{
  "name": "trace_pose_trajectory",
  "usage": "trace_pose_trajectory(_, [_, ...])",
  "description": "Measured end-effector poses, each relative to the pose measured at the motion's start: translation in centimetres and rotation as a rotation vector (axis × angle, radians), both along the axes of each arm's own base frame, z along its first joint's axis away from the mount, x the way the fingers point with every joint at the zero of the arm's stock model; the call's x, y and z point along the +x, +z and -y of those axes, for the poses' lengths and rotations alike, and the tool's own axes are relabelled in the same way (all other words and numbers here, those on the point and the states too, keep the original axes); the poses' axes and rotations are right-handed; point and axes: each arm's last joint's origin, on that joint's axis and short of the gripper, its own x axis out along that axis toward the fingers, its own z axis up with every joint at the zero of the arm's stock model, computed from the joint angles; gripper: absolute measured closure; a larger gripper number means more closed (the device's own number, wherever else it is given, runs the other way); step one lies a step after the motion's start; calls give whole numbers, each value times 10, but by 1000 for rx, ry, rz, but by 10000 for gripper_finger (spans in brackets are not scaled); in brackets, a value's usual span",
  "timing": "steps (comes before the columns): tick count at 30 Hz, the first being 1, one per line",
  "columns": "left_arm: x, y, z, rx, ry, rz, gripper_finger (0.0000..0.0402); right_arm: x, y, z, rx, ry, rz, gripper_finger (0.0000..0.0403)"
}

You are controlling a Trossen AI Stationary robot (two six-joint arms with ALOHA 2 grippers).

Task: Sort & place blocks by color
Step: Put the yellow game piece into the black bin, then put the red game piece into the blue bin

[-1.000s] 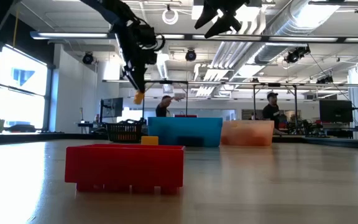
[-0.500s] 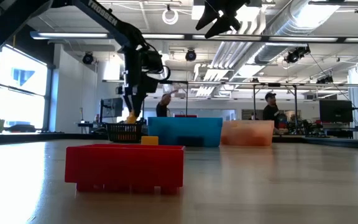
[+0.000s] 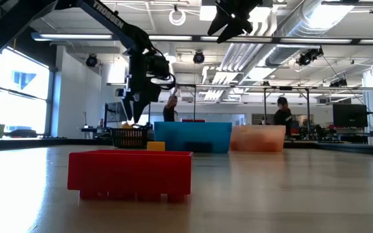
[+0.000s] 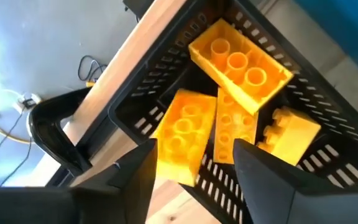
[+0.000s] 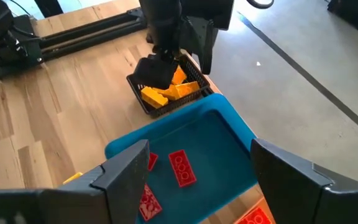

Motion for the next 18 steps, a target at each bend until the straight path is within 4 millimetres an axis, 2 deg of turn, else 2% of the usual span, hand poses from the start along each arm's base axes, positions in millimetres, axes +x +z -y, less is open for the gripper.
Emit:
trace_pose_trajectory(5, [2, 0, 3, -17, 10, 9, 192, 0, 0, 0, -4, 5, -3, 135])
trace_pose_trajectory(9, [5, 5, 8, -62, 11, 83, 193, 1, 0, -2, 31, 51, 11, 135])
trace_pose_trajectory(12, [7, 15, 14, -73, 22, 138, 194, 2, 0, -4, 83, 109, 30, 135])
trace_pose_trajectory(18, [7, 51, 40, -36, -7, 177, 194, 5, 0, -14, 221, 246, 77, 135])
